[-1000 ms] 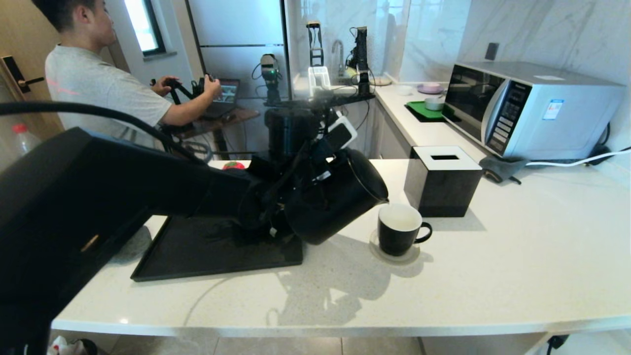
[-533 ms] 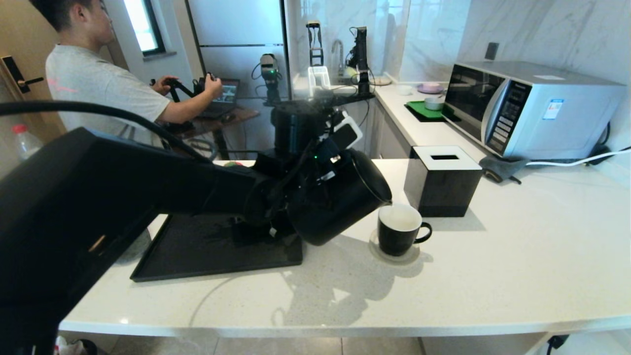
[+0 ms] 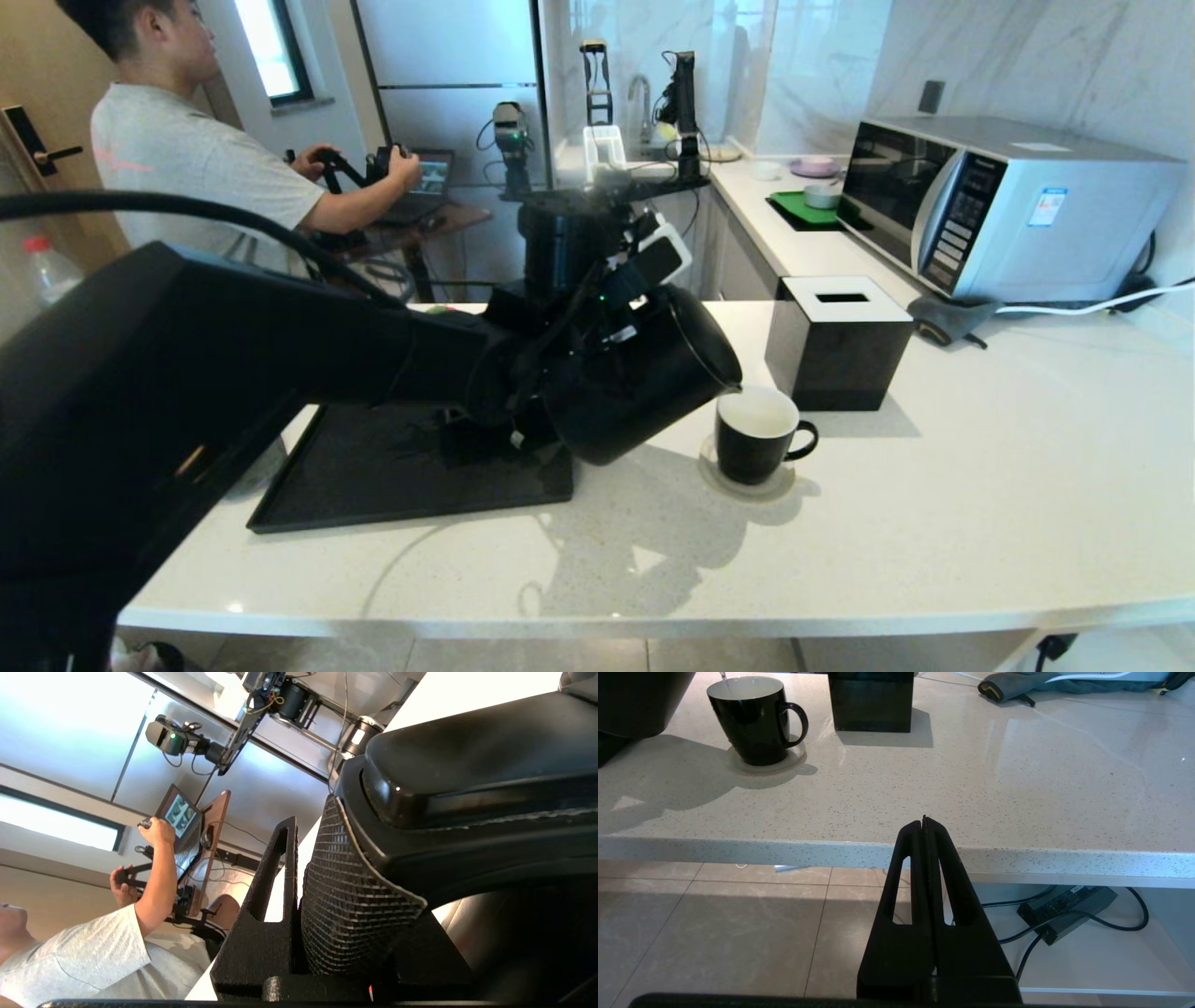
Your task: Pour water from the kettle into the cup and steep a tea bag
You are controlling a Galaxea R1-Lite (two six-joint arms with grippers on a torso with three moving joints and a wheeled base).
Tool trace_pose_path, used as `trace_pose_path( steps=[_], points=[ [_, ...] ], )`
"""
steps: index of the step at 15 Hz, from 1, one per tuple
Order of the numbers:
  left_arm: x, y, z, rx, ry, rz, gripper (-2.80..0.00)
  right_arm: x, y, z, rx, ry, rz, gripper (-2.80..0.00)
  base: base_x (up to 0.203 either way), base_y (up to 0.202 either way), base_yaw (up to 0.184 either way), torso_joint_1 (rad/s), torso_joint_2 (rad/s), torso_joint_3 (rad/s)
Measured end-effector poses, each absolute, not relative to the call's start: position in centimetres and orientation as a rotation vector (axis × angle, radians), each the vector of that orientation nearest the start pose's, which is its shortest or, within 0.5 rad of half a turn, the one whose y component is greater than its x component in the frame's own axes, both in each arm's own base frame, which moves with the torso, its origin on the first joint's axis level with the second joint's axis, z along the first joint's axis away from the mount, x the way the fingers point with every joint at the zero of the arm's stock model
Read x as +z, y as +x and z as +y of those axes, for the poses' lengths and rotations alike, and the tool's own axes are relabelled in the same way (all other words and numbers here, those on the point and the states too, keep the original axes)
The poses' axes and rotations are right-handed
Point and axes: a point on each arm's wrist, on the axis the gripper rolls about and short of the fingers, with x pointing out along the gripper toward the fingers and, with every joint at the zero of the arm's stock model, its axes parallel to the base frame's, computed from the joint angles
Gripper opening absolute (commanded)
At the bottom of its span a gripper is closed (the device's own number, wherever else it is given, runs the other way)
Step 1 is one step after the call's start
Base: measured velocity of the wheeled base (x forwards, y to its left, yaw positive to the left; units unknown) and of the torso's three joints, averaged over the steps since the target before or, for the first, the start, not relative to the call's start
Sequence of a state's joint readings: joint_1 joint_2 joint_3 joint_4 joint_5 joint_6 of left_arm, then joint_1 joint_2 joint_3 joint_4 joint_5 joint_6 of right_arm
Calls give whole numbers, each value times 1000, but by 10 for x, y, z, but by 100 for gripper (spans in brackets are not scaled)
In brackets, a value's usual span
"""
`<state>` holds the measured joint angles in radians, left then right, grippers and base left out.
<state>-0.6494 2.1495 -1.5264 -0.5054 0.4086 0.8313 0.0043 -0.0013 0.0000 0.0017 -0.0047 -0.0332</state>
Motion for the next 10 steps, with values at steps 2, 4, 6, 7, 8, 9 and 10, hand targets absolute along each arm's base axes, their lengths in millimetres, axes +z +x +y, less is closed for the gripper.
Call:
trace_pose_path(
  steps=[2,4,6,7,8,9,10],
  points=[
    [199,364,-265,-270,888,-4,-280,75,-23,0,0,-33,0,-280,0,0,0,0,0,0],
    [199,364,-265,-271,898,-6,-280,75,-23,0,0,-33,0,-280,0,0,0,0,0,0],
    [199,363,-266,-272,906,-7,-280,75,-23,0,0,-33,1,-280,0,0,0,0,0,0],
    [199,363,-266,-272,907,-8,-280,75,-23,0,0,-33,0,-280,0,0,0,0,0,0],
    [198,363,-266,-274,911,-3,-280,75,-23,0,0,-33,1,-280,0,0,0,0,0,0],
    [198,363,-266,-279,918,6,-280,75,-23,0,0,-33,0,-280,0,0,0,0,0,0],
    [198,363,-266,-281,922,8,-280,75,-23,0,0,-33,0,-280,0,0,0,0,0,0]
  ],
)
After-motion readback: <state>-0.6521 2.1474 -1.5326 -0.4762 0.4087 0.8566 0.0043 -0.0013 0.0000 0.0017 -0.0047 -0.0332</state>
